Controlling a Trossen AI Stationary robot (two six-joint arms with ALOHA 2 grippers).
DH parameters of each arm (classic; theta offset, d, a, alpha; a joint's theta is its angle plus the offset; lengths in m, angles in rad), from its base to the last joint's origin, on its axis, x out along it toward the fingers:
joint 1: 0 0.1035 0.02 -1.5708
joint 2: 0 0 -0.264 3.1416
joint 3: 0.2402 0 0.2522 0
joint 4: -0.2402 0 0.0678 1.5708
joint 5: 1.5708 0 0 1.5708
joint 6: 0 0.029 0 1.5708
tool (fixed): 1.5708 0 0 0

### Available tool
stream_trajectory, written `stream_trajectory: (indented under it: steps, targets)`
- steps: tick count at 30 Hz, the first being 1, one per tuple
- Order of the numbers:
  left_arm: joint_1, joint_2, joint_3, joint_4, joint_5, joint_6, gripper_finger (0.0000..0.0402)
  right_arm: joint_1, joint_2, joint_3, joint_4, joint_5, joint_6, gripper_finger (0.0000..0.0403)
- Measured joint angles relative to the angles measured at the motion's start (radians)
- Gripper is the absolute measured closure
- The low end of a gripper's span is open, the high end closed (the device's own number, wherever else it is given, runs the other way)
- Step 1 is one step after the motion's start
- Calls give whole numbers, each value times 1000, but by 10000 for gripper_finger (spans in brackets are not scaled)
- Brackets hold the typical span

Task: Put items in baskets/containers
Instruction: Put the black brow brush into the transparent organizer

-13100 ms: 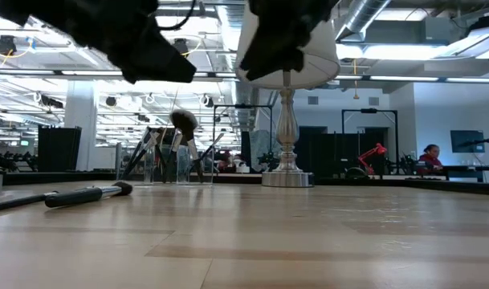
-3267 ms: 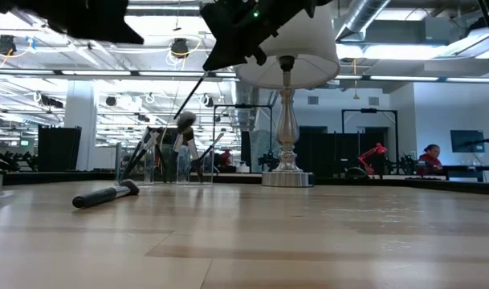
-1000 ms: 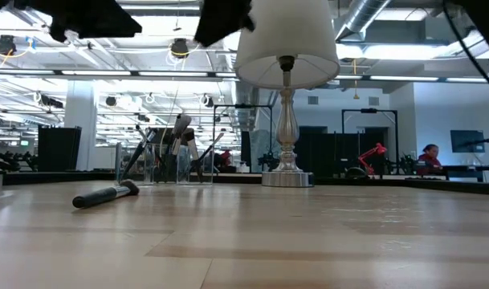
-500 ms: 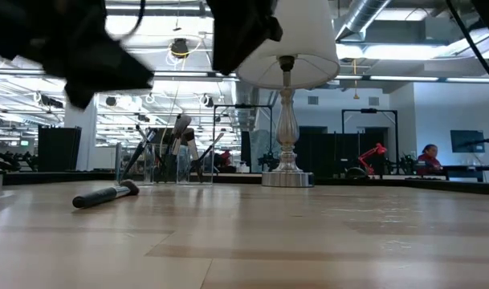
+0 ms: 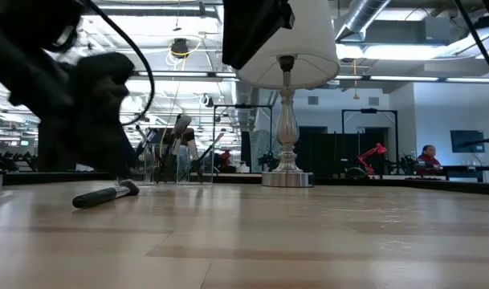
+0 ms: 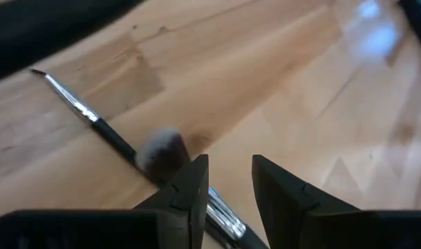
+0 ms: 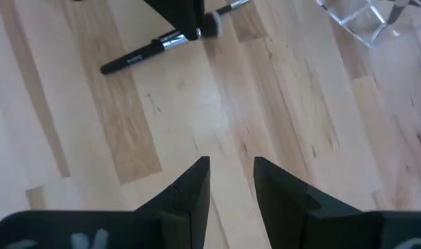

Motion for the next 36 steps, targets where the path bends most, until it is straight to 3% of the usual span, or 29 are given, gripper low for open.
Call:
stream_trajectory:
  steps: [7, 17, 24, 36]
  targets:
    - [117, 4, 1, -41, 182, 11, 293, -11, 0, 0, -20, 3, -16, 298]
    - [118, -70, 43, -49, 189, 112, 309, -14, 0, 0, -22, 5, -41, 298]
    - [118, -112, 44, -174, 240, 49, 311, -13, 0, 0, -18, 5, -42, 298]
    - [120, -74, 31, -203, 189, -1, 311, -14, 0, 0, -16, 2, -42, 298]
